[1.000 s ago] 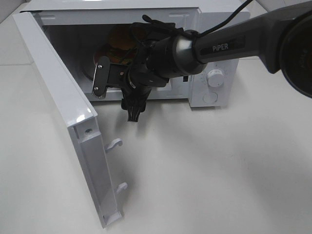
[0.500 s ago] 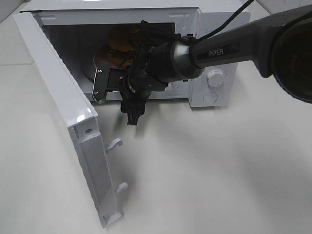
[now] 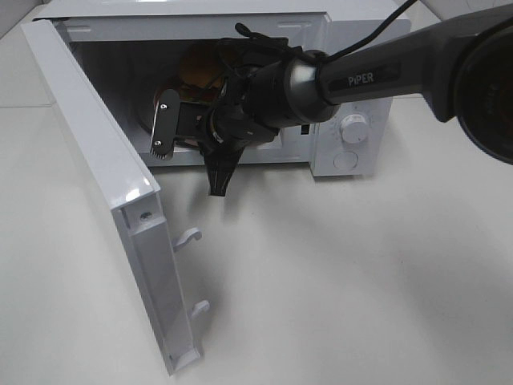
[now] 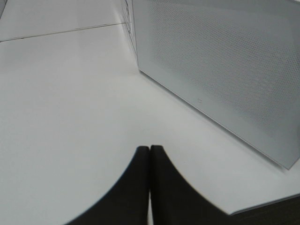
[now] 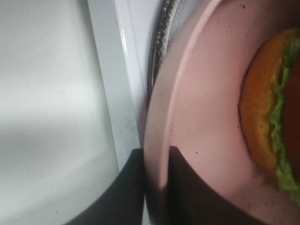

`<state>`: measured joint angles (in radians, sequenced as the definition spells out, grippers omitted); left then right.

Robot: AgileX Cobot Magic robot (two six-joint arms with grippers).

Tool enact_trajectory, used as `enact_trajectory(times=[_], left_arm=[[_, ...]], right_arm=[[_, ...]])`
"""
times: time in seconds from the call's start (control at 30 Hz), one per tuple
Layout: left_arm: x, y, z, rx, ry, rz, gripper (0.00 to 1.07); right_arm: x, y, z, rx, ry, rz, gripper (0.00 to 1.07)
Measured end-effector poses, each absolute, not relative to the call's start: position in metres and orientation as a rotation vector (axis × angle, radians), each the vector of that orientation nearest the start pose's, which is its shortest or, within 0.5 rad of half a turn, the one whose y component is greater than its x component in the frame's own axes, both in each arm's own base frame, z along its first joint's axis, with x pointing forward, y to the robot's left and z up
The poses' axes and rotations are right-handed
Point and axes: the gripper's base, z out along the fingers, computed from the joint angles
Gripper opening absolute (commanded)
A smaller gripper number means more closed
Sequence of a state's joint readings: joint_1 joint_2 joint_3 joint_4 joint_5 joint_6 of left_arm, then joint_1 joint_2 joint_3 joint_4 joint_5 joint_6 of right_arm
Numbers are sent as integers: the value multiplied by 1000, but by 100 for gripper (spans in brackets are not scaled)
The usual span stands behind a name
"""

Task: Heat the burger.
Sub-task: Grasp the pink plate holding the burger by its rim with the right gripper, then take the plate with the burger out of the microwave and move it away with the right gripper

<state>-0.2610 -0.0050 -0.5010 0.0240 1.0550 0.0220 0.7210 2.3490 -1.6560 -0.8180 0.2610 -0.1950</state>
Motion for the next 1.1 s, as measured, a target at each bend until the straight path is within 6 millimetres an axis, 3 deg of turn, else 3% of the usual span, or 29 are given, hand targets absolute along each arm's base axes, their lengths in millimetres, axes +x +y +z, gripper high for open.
enact_trajectory(times=[0.3,0.63,1.1], left_arm=[[-5,3,278,286,2014,-122,0],[-5,3,278,286,2014,-122,0],[-5,3,278,286,2014,-122,0]], right_arm=[[392,323,113,-1727,1611,-359,0],[388,323,136,-1674,1629,-338,0],[370,311,159,-1829,1551,-383,0]])
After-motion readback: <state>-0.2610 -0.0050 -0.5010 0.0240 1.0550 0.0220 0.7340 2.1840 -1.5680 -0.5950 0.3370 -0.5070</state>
